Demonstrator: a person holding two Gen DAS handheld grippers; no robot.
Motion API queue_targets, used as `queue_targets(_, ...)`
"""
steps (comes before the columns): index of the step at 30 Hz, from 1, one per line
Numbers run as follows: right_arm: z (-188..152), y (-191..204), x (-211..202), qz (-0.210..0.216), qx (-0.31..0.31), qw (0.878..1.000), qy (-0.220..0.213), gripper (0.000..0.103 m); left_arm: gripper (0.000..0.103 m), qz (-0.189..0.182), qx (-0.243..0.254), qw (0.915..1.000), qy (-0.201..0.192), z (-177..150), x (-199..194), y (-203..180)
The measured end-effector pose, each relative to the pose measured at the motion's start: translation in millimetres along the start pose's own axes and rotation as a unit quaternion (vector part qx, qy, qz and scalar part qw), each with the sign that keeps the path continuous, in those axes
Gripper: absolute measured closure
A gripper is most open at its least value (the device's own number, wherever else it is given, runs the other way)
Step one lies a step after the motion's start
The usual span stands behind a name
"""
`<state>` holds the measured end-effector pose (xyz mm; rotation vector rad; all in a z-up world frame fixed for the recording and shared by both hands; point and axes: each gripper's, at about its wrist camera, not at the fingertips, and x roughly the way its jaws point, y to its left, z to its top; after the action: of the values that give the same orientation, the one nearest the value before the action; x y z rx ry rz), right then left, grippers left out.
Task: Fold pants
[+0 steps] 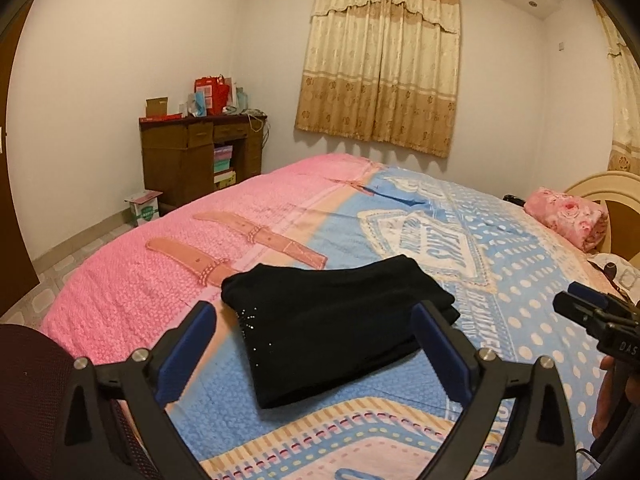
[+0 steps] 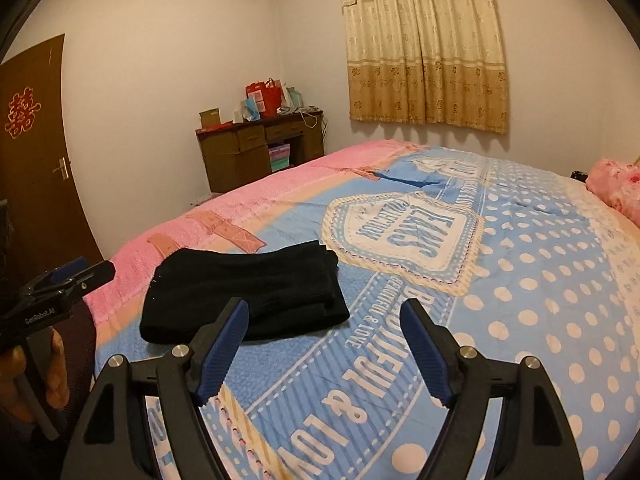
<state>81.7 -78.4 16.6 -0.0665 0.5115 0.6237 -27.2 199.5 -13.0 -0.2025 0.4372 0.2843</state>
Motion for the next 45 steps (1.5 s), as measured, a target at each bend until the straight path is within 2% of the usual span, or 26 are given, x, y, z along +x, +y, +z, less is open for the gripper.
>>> queue_targets(14,-5,4,-16,0.002,0.006,1.0,-0.003,0.024,0.002,0.005,0.011,0.9999,-0.003,-1,-2,-5)
queue_targets(27,-3,14,-18,0.006,0.005,1.0,0.0,0.024,0.003,0.009,0.01,0.9996,0.026,-6,11,-3)
queue_targets(45,0,14,-15,0.017,0.002,1.0,0.0,0.023,0.001,0.017,0.004,0.9993,0.033,-6,12,-1)
